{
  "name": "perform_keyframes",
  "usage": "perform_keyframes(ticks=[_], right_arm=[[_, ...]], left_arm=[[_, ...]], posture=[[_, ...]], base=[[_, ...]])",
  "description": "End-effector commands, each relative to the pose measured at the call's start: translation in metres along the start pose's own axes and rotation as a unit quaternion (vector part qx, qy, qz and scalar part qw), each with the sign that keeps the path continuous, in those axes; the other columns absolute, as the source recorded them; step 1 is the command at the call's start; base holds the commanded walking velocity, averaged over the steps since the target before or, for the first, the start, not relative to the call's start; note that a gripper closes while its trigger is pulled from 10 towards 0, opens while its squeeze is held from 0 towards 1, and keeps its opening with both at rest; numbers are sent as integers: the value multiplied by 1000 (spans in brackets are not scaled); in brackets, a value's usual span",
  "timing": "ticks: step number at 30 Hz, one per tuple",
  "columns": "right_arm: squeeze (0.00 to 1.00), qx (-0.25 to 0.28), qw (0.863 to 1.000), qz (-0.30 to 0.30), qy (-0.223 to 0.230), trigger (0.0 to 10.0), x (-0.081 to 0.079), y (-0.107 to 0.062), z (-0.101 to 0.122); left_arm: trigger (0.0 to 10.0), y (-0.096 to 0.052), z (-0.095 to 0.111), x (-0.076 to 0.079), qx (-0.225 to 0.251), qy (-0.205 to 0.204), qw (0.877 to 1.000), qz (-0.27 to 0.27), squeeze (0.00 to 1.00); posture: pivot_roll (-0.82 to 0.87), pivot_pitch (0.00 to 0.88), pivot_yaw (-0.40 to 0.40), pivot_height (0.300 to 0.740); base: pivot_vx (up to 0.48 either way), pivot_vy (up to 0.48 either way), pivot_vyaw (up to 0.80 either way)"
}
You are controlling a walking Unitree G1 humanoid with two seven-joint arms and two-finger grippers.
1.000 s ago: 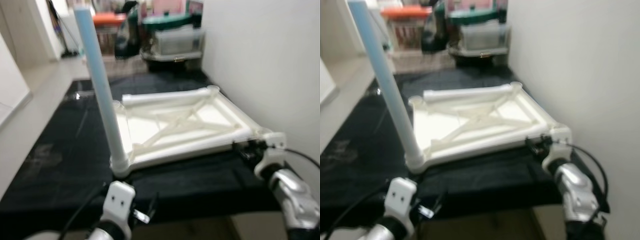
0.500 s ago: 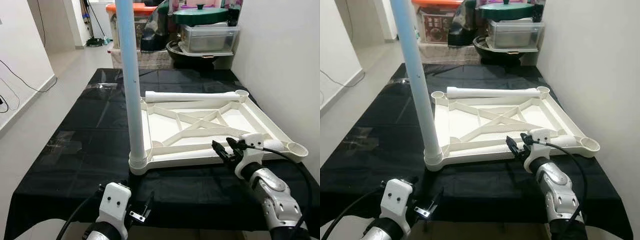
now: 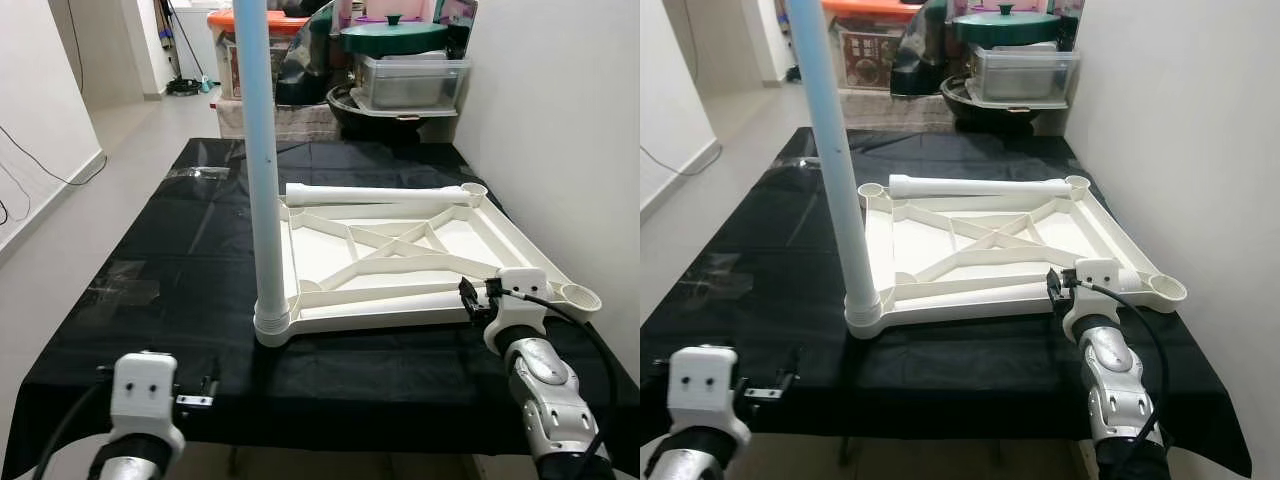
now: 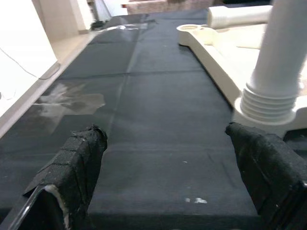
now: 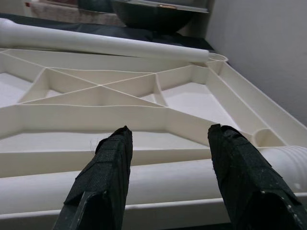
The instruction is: Building children table
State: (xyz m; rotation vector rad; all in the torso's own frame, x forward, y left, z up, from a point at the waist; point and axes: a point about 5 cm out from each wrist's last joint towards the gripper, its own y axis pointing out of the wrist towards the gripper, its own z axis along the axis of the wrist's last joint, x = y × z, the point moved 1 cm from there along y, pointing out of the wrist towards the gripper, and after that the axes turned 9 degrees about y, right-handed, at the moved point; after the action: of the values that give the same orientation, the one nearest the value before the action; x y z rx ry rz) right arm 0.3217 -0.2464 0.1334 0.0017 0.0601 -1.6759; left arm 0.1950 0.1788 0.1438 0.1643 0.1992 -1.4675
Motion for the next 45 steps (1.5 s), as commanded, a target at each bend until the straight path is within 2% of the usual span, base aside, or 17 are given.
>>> perform_keyframes(ticks=[1, 11, 25, 30, 32, 37, 45], right_arm=[[0, -1, 1000, -3, -1, 10000, -2, 2, -3], [0, 4, 1000, -10, -5, 10000, -1, 3, -1], [0, 13, 999, -26, -13, 10000, 1, 8, 3], [0, 9, 999, -17, 28, 10000, 7, 12, 5], [0, 14, 999, -30, 9, 10000, 20, 12, 7], [0, 18, 998, -57, 8, 10000, 28, 11, 8], [0, 33, 996, -76, 18, 10000, 27, 16, 13]], left_arm=[[10000, 3, -5, 0, -11, -2, 1000, -2, 0], [10000, 5, -5, 4, -9, -10, 1000, -9, 0], [10000, 6, -7, 9, -13, -4, 1000, -17, 0], [10000, 4, -6, 20, -11, -11, 999, -50, 0], [10000, -2, -6, 33, -13, -14, 995, -98, 0], [10000, -7, -7, 41, -14, -13, 992, -122, 0], [10000, -12, -6, 46, -18, -12, 990, -141, 0]], posture=[[147, 4, -81, 740], [145, 0, -78, 740], [144, 0, -78, 740], [144, 0, -74, 740], [144, 2, -68, 740], [149, 11, -60, 740], [160, 32, -47, 740]], base=[[0, 480, 0], [0, 469, 0], [0, 0, 0], [0, 0, 0], [0, 0, 0], [0, 0, 0], [0, 0, 100]])
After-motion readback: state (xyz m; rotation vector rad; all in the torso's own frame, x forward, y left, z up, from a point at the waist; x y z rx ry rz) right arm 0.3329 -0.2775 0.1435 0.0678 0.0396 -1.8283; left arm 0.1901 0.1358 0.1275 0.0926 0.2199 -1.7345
